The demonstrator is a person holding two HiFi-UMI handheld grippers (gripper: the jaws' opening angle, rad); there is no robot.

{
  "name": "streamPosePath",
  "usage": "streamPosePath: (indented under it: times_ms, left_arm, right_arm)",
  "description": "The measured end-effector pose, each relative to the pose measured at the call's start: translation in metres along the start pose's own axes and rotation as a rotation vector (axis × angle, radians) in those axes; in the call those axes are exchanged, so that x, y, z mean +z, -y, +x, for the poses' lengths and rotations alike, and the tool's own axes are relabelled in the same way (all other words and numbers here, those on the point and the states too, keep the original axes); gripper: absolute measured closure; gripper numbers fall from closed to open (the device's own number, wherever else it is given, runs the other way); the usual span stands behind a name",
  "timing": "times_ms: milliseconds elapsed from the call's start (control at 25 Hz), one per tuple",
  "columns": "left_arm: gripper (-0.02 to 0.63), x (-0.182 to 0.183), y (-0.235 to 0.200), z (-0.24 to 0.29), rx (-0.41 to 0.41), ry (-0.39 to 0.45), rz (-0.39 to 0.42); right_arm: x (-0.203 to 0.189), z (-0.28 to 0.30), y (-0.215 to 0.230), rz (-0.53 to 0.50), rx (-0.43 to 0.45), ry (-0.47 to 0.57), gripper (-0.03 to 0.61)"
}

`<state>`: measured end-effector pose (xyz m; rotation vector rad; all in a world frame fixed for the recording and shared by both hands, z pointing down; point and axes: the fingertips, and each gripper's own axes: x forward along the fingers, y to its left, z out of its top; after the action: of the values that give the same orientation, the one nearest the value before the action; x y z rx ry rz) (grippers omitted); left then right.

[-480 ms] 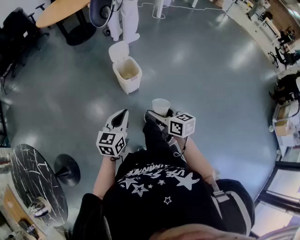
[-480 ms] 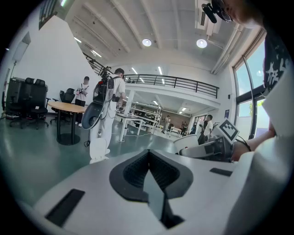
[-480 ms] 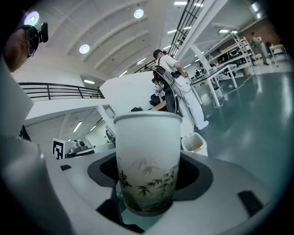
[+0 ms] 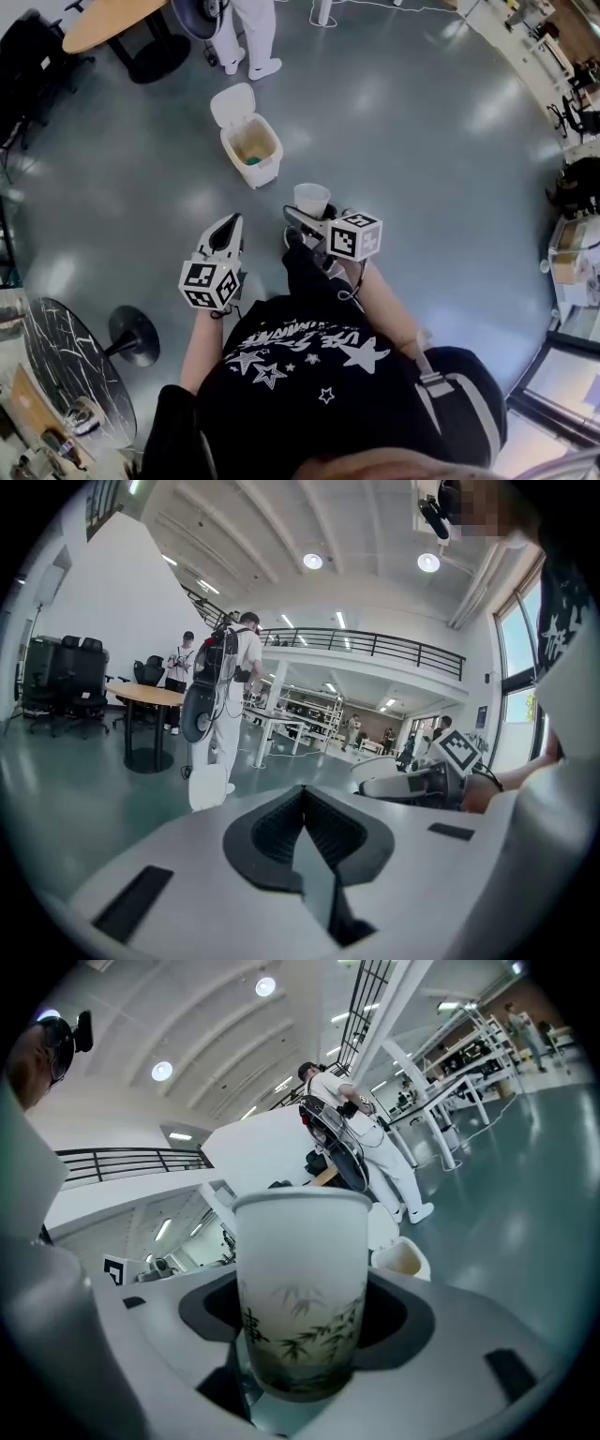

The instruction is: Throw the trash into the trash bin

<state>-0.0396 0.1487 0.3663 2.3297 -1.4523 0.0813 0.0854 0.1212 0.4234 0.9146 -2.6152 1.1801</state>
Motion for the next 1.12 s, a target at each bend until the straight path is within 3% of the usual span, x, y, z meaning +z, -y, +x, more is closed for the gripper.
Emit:
streamPosePath:
  times_ms: [360,560,800,1120]
  left_arm:
    - [0.601,0.047,-0.002,0.080,-0.007,0.019,0.048]
    - [0.601,0.045,-0.019,0.104,0.027,-0.011,0.034]
    - [0.601,0.055,-0.030,0.119,0.101,-0.012,0.011]
    - [0.601,0.061,-0.049,0.104,0.185,-0.003,-0.005]
  right_arm:
    - [0.063,0.005,0.070,0.048,-0.023,0.014,0.272]
    - [0.080,0.025,0.096,0.048,-0.024,-0.010,0.272]
    - [0.099,0.045,0.101,0.021,0.021,-0.066,0.272]
    - [0.091,0.080,0.088,0.012,0.101,-0.149,0.272]
